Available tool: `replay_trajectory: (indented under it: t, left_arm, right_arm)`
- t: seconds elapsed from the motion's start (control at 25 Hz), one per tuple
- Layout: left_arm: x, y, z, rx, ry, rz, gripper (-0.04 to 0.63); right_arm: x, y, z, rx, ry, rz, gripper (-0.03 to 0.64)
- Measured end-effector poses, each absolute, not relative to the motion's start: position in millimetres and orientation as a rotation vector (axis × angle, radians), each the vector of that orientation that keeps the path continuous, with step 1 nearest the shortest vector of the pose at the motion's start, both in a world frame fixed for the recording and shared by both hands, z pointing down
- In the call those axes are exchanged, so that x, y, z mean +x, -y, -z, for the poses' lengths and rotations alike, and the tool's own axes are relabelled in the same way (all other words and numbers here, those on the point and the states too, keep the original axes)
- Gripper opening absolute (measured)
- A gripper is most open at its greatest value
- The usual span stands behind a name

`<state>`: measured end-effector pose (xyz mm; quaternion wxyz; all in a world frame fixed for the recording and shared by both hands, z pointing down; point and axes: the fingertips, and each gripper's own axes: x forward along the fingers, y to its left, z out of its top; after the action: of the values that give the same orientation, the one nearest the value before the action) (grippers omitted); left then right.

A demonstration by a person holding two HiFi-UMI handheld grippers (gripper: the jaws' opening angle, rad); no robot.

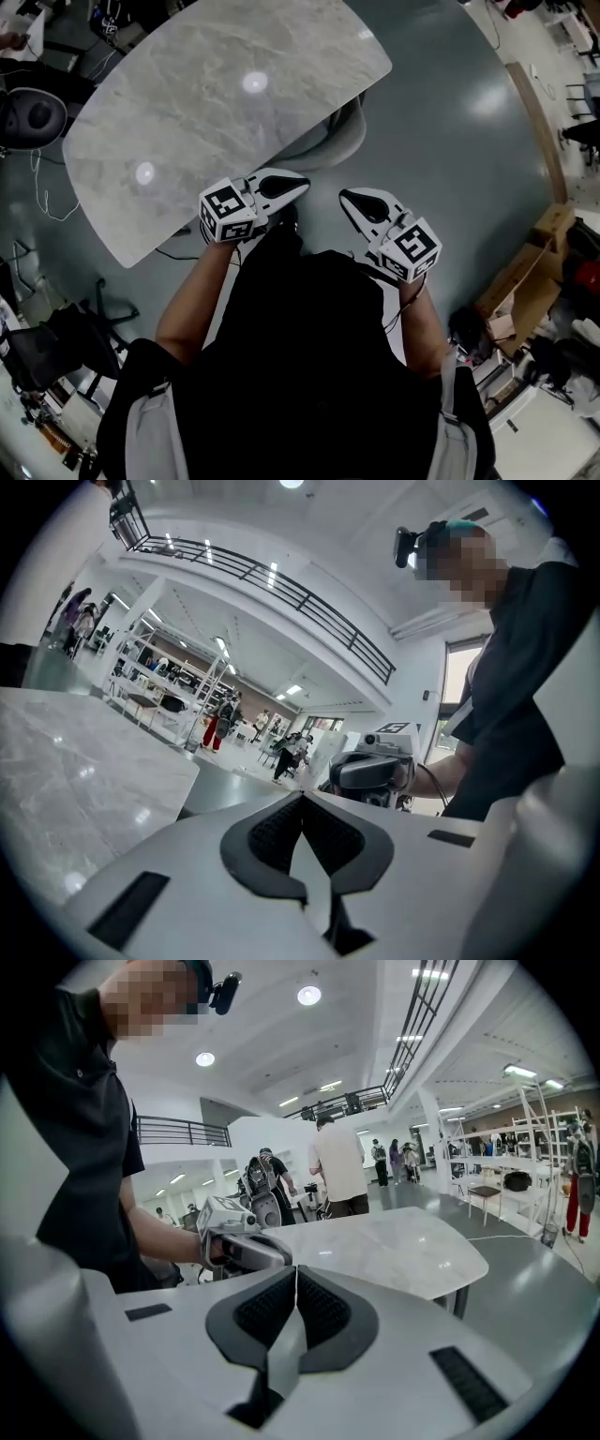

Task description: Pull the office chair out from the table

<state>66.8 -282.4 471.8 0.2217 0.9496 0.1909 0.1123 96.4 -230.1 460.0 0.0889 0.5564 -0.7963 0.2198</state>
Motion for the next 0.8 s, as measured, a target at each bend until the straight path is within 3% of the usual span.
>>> replay_trajectory:
  t: [0.8]
  left_arm:
    - [147, 319, -480, 2.638, -0.162, -0.293, 0.012]
  right_arm:
    - [198, 278, -460, 1.338, 2.537, -0.628, 0.02]
